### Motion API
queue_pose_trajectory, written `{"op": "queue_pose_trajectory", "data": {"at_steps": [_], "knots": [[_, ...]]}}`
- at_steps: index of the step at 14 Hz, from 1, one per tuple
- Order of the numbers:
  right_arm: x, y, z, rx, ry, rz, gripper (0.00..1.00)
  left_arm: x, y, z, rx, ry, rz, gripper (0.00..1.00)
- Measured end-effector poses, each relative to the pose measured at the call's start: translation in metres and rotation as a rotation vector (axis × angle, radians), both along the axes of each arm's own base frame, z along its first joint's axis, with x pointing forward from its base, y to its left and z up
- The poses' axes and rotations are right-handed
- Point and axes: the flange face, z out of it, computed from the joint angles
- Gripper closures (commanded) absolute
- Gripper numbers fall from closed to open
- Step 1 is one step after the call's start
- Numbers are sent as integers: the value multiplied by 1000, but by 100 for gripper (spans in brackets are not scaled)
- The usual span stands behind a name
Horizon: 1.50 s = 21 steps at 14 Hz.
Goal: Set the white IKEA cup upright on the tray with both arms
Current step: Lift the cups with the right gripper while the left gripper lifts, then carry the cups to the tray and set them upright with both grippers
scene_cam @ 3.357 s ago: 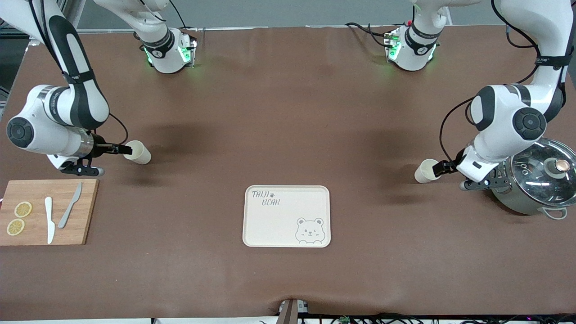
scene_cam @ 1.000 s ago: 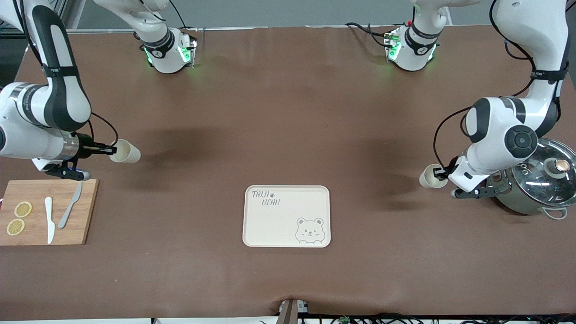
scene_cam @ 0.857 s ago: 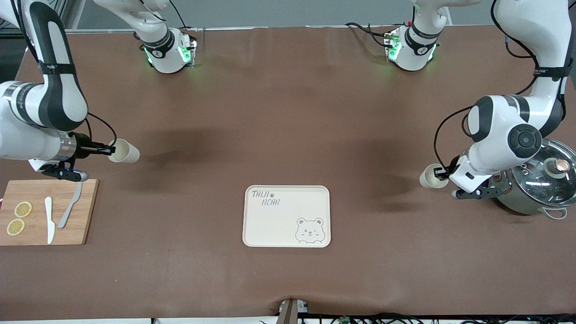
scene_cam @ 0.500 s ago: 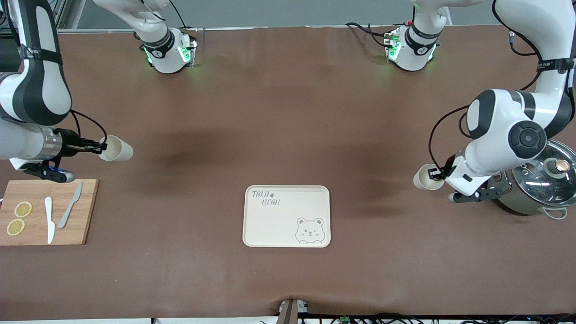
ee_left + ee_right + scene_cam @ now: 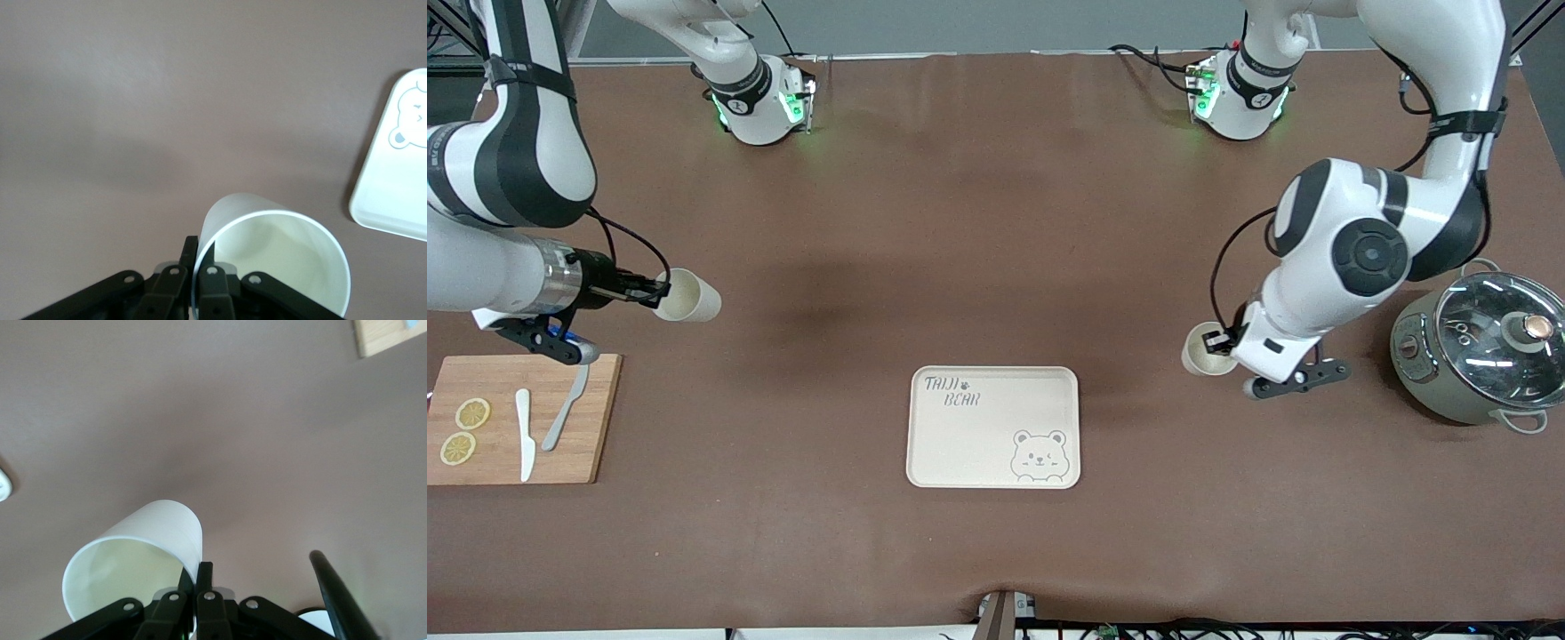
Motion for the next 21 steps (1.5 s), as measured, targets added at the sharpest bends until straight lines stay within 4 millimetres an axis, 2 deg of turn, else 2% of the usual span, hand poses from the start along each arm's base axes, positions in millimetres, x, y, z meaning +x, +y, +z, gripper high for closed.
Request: {"op": "queue_pose_trajectory", "data": {"at_steps": [2, 5, 9, 11, 13, 16, 17, 19, 21], "knots": [[0, 14, 1, 5, 1, -31, 100, -5, -17, -14, 8, 21, 17, 100], [1, 53, 2, -10, -11, -88, 100, -11, -40, -31, 18, 43, 48, 100], [6, 98, -9, -22, -33, -169, 100, -1, -73, -30, 8, 18, 124, 100], [12, 116, -18, -24, -55, -213, 100, 4, -83, -34, 5, 15, 152, 100], [17, 142, -29, -22, -81, -282, 100, 8, -93, -44, 5, 20, 177, 100], [20, 203, -51, -1, -119, -425, 100, 8, -128, -56, -1, 16, 214, 100], [19, 217, -60, 3, -115, -458, 100, 10, -137, -59, -9, 7, 226, 100], [18, 231, -74, -2, -99, -496, 100, 16, -152, -68, -36, -23, 255, 100], [20, 239, -83, -1, -103, -556, 100, 18, -169, -86, -74, -63, 285, 100]]}}
